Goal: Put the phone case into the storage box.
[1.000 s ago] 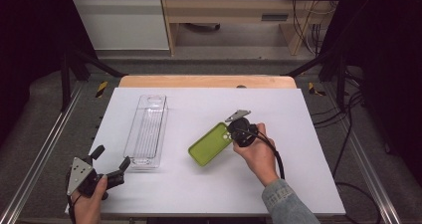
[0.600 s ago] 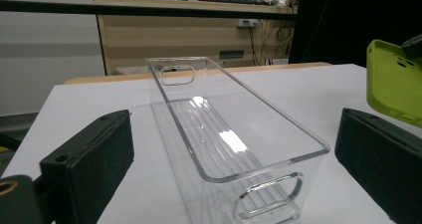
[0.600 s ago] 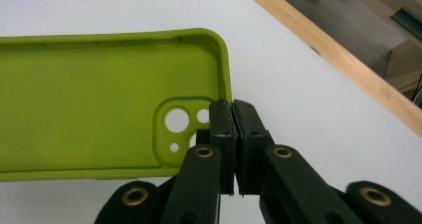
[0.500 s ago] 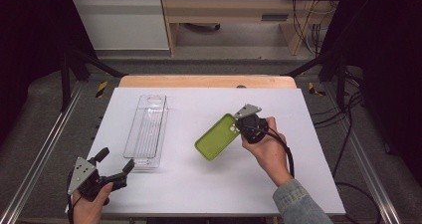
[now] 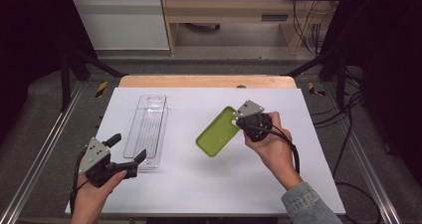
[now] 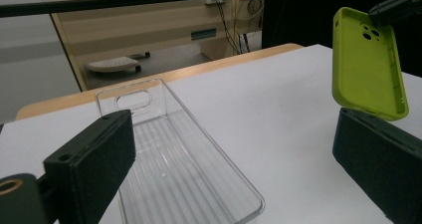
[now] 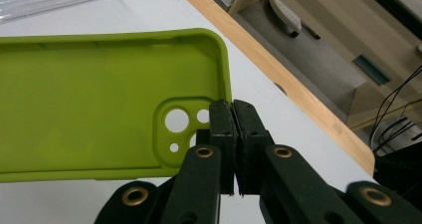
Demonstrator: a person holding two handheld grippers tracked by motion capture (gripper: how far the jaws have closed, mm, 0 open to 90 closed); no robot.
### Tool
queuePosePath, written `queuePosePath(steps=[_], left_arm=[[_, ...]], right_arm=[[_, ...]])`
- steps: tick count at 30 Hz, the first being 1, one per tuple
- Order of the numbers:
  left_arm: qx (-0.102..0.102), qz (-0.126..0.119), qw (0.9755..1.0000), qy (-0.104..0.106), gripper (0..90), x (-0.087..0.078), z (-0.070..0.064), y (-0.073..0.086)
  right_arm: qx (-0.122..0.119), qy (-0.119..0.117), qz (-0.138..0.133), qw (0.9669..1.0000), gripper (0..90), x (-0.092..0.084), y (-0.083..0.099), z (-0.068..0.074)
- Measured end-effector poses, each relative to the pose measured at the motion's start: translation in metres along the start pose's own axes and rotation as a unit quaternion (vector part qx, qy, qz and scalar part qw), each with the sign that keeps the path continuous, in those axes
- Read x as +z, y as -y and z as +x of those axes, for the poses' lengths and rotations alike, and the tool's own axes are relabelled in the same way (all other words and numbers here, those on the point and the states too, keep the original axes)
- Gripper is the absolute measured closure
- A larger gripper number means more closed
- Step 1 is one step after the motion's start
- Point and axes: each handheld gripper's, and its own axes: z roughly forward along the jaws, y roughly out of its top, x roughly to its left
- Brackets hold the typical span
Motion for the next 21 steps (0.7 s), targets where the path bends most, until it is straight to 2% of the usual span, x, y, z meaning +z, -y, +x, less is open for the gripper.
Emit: queuePosePath(steps=[1,7,10,11,18,21], left_arm=[[0.007,0.006,1.0,0.0,2.8,0.003,0.0,-0.006],[0.013,0.021,0.9997,0.007,2.9,0.012,-0.002,-0.018],[0.032,0.037,0.9987,0.013,3.0,0.019,-0.009,-0.029],[0.032,0.037,0.9987,0.013,3.2,0.019,-0.009,-0.029],[0.053,0.057,0.9964,0.033,3.4,0.036,-0.027,-0.049],[0.047,0.049,0.9968,0.043,4.6,0.042,-0.039,-0.059]], right_arm=[[-0.002,0.001,-0.002,1.0,88.3,-0.001,-0.001,0.0],[-0.001,0.003,-0.007,1.0,88.3,-0.003,-0.005,-0.002],[-0.004,0.006,-0.015,0.9999,88.3,-0.008,-0.011,-0.002],[-0.004,0.006,-0.015,0.9999,88.3,-0.008,-0.011,-0.002],[-0.011,0.013,-0.024,0.9996,88.4,-0.014,-0.018,0.0],[-0.018,0.016,-0.025,0.9994,88.3,-0.014,-0.02,0.005]])
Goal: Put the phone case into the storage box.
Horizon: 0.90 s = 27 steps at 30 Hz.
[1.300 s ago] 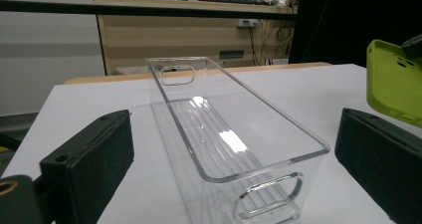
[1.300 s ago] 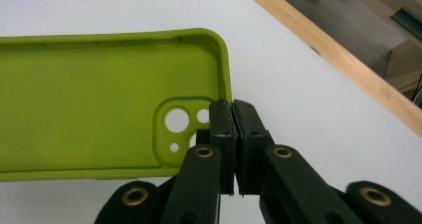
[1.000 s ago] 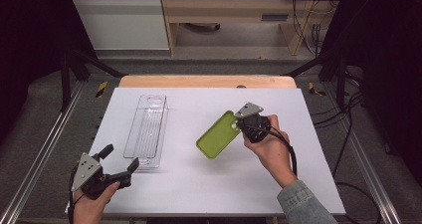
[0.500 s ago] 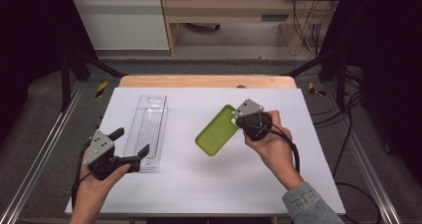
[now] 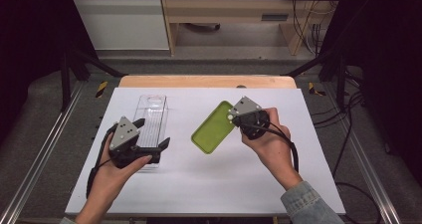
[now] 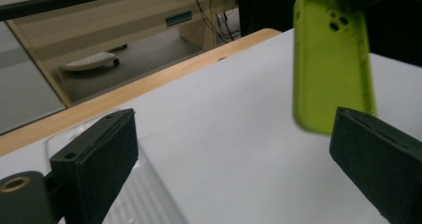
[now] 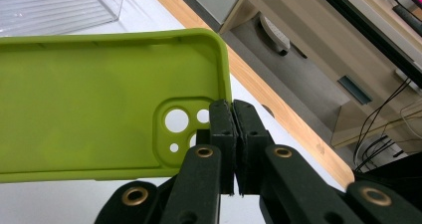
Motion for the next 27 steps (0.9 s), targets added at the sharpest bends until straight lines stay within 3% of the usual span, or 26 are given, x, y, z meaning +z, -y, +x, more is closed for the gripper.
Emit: queuePosePath(steps=[9,15,17,22,27], left_arm=[[0.046,0.018,0.9986,0.019,4.6,0.023,-0.022,-0.021],[0.024,0.003,0.9993,0.028,6.8,0.034,-0.023,-0.027],[0.034,0.014,0.9989,0.028,6.8,0.041,-0.022,-0.03],[0.031,0.021,0.9988,0.032,7.0,0.047,-0.021,-0.033],[0.044,0.024,0.9981,0.035,9.1,0.053,-0.023,-0.034]], right_arm=[[-0.022,0.002,-0.005,0.9997,88.3,0.001,-0.007,0.013],[-0.031,0.007,-0.01,0.9995,88.3,0.002,-0.011,0.021],[-0.034,0.009,-0.011,0.9993,88.3,0.002,-0.011,0.022],[-0.041,0.013,-0.016,0.9989,88.4,0.002,-0.011,0.026],[-0.044,0.016,-0.019,0.9987,88.3,0.001,-0.009,0.028]])
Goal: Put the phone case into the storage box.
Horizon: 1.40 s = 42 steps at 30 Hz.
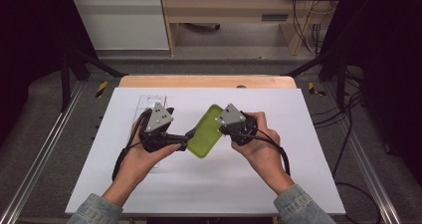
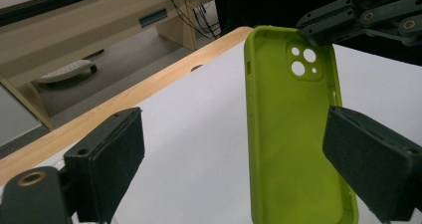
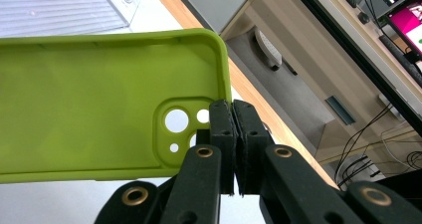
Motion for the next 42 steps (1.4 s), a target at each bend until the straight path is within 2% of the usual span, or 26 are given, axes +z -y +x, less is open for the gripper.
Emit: queuePosePath(steps=[13,15,21,34,37,42], left_arm=[[0.01,0.011,0.9999,0.005,9.7,0.006,0.001,-0.006],[0.005,0.01,0.9999,0.011,10.6,0.005,0.002,-0.006],[0.004,0.017,0.9995,0.025,13.7,0.007,0.002,-0.004],[0.009,0.023,0.999,0.038,28.5,0.012,0.001,-0.004],[0.009,0.022,0.9988,0.044,34.3,0.013,-0.001,-0.005],[0.015,0.026,0.9982,0.052,38.9,0.016,-0.005,-0.007]], right_arm=[[-0.007,0.008,-0.01,0.9999,88.3,-0.004,0.0,0.007],[-0.011,0.01,-0.012,0.9998,88.3,-0.005,-0.002,0.011],[-0.019,0.013,-0.017,0.9996,88.3,-0.006,-0.004,0.016],[-0.037,0.021,-0.028,0.9987,88.3,-0.01,-0.005,0.026],[-0.041,0.025,-0.033,0.9983,88.3,-0.012,-0.005,0.027],[-0.048,0.03,-0.036,0.9978,88.3,-0.014,-0.005,0.03]])
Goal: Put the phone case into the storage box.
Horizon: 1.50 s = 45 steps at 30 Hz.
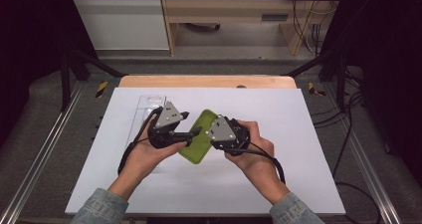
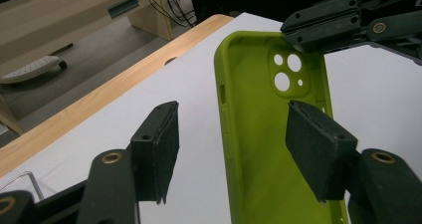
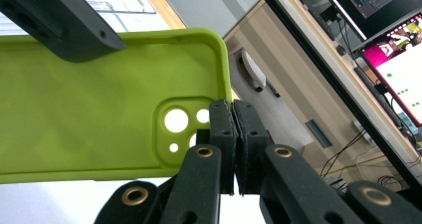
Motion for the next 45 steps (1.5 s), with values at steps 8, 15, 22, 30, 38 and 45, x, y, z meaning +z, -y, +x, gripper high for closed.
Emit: queuePosePath(steps=[8,15,22,30,38,45], left_arm=[[0.012,0.017,0.9997,0.011,49.4,0.007,-0.001,-0.006],[0.025,0.03,0.999,0.022,59.6,0.011,-0.001,-0.011],[0.018,0.036,0.9989,0.026,60.9,0.015,0.001,-0.013],[0.01,0.035,0.9989,0.031,65.8,0.014,0.004,-0.013],[0.0,0.037,0.999,0.024,78.7,0.01,0.009,-0.014],[0.002,0.048,0.9988,0.008,81.3,0.011,0.008,-0.014]], right_arm=[[-0.006,0.001,-0.004,1.0,88.3,-0.001,0.001,0.005],[-0.013,-0.002,-0.012,0.9999,88.3,-0.002,0.001,0.009],[-0.025,0.005,-0.016,0.9995,88.3,-0.005,0.001,0.012],[-0.033,0.007,-0.017,0.9993,88.3,-0.006,0.0,0.014],[-0.045,0.007,-0.019,0.9988,88.1,-0.005,-0.001,0.019],[-0.047,0.006,-0.017,0.9987,88.1,-0.001,-0.001,0.024]])
